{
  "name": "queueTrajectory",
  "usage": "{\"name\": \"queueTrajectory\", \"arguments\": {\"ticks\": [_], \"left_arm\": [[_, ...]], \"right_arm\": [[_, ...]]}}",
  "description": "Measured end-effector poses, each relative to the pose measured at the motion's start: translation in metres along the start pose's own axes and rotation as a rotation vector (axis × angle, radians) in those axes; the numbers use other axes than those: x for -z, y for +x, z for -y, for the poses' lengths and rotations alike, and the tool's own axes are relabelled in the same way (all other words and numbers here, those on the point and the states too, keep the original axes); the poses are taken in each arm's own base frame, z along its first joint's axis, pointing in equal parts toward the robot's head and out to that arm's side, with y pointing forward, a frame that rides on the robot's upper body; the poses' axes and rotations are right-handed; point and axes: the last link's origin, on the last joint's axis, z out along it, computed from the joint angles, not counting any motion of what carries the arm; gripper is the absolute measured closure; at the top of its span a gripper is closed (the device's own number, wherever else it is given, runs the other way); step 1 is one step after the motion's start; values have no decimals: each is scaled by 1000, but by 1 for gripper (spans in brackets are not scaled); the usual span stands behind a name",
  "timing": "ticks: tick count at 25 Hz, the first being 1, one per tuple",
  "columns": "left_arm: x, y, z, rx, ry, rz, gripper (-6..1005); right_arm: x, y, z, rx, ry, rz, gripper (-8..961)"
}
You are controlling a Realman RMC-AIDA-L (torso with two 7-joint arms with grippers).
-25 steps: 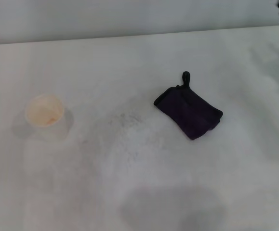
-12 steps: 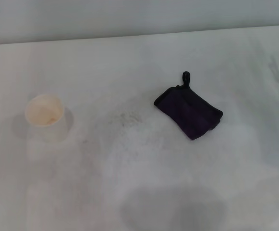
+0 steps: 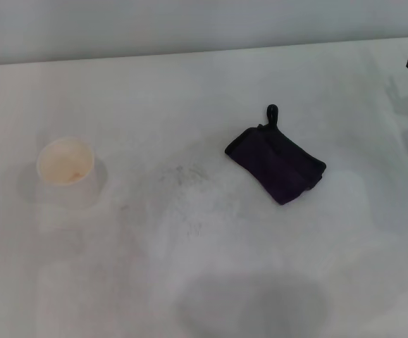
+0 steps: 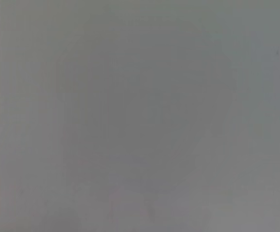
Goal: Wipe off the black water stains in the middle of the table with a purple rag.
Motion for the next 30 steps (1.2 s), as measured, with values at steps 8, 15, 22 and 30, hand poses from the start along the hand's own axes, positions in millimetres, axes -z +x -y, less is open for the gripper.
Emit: {"name": "queueTrajectory", "arguments": {"ticks": [8, 15, 22, 30], "left_arm": [[-11, 8, 8, 10, 48, -32, 117], [-14, 10, 11, 9, 72, -44, 119], [-18, 7, 15, 21, 106, -13, 122], [-28, 8, 12, 35, 115, -6, 123]], "right_arm": [[-11, -8, -8, -7, -9, -7, 222], [-22, -12, -13, -6, -10, -37, 222], [-25, -13, -14, -8, -8, -52, 223], [-28, -15, -12, -20, 8, -60, 223]]}}
